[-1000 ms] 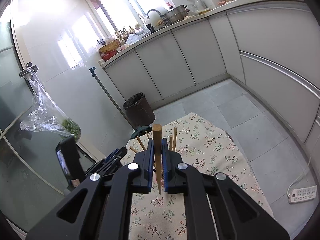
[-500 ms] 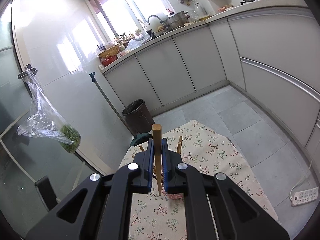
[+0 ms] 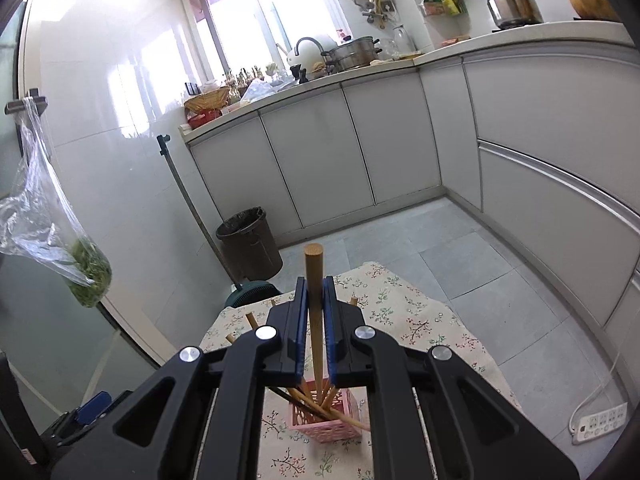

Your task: Organize utensils

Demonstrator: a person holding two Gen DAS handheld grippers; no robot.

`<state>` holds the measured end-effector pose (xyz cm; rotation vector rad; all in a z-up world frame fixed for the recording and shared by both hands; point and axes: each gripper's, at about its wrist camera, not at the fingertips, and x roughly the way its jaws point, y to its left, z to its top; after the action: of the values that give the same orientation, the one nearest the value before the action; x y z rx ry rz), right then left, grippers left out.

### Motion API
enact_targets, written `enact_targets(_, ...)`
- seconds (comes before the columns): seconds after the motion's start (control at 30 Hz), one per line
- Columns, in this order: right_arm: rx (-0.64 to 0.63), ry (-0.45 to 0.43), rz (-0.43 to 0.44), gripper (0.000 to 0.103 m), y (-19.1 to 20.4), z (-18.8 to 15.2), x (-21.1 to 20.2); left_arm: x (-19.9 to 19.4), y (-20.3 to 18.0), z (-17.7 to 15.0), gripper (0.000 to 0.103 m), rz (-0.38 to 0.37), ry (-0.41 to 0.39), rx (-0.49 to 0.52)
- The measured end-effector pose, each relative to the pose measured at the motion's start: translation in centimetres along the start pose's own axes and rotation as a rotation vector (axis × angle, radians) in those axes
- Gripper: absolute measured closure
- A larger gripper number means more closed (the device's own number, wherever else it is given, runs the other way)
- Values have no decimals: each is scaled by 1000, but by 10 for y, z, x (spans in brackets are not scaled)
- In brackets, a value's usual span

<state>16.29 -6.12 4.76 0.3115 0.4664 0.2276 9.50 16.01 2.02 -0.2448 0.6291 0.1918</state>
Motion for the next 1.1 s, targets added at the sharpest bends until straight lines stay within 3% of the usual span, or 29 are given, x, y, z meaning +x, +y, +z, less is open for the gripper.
enact_targets(0.1,10,11,-9,83,-1,-8,11,6,-4,-5,36,8,26,14)
enact_targets(0.13,11,10,-14,71,-1,-11,12,7,-6,-5,34,12,26,20)
enact_targets(0.17,9,7,-19,67,-1,-13,12,7,-7,-6,27,17,24,23)
enact_targets(0.37,-34,-13,-65,64,-5,-24,-7,1,-25,-13,9,47,-13,61)
enact_targets(0.67,-65,0,-138,46,-25,-46,-43,-40,-66,-22,7,95,-159,149)
enact_targets(0.83,-48,-10,-158,35,-37,-51,-71,-60,-83,-27,7,48,-183,147)
enact_targets(0.97,-8,-7,-177,18,-52,-59,-88,-68,-93,-35,7,28,-179,124)
enact_targets(1.1,-4,10,-221,11,-63,-71,-103,-75,-105,-45,7,-1,-172,127)
